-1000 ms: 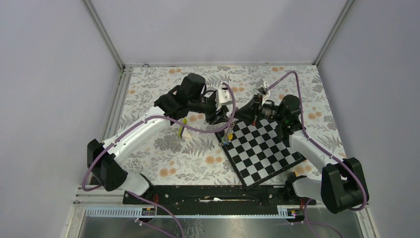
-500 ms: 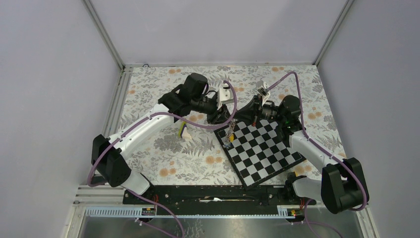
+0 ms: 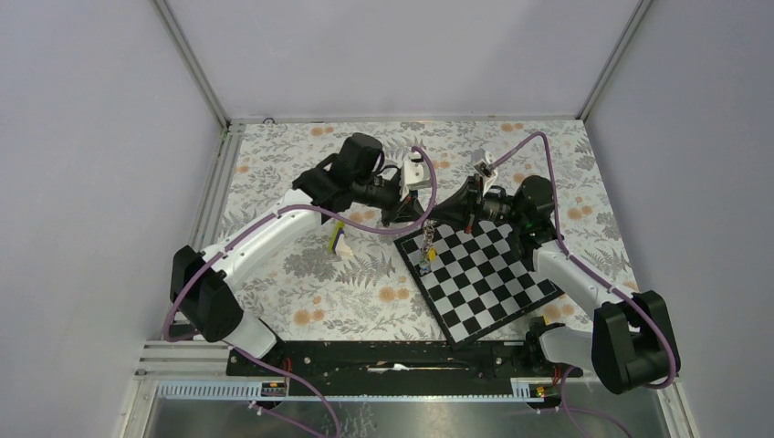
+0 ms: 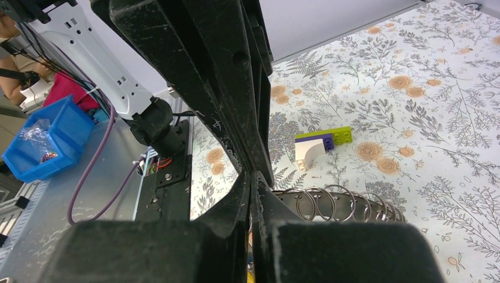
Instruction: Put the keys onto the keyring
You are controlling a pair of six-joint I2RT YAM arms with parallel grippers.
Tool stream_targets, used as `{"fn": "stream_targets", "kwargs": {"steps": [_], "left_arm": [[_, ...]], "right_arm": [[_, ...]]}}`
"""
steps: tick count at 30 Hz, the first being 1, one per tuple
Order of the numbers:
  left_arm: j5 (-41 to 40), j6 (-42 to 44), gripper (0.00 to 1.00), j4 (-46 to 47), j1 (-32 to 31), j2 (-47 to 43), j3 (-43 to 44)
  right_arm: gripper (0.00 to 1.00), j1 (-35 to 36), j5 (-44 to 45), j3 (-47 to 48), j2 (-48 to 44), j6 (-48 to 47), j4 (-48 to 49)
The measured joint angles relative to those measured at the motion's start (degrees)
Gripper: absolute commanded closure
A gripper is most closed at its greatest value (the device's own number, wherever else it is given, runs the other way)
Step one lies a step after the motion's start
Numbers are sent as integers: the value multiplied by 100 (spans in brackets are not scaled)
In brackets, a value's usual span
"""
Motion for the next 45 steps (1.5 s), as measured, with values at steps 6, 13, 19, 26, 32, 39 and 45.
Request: {"fn": "stream_targets", "kwargs": {"steps": [6,13,19,26,32,39,45], "left_arm": [[-37,129,100,-111,2,0,81],[-671,780,100,-1384,-197,177,929],[-1631,1187,100,-2503,-518,444,1648],[-2323,1257,100,-3108,-885,734,2129],[-2505,1213,100,-3217,-1047,861,2312],[-2507,1167,100,-3228,-1102,885,2382],[-2503,1145,100,-3228,-1099,938,2382]], "right_arm": [[94,-20,-24,-2,-42,-22,-2],[67,-92,-70,24,-310,-846,-553],[53,-140,-72,229,-348,-1722,-1530],[49,-122,-146,238,-348,-1794,-1593],[50,20,-170,236,-345,-1779,-1517],[55,188,-219,197,-315,-1784,-1449],[69,229,-227,190,-249,-1786,-1421]]}}
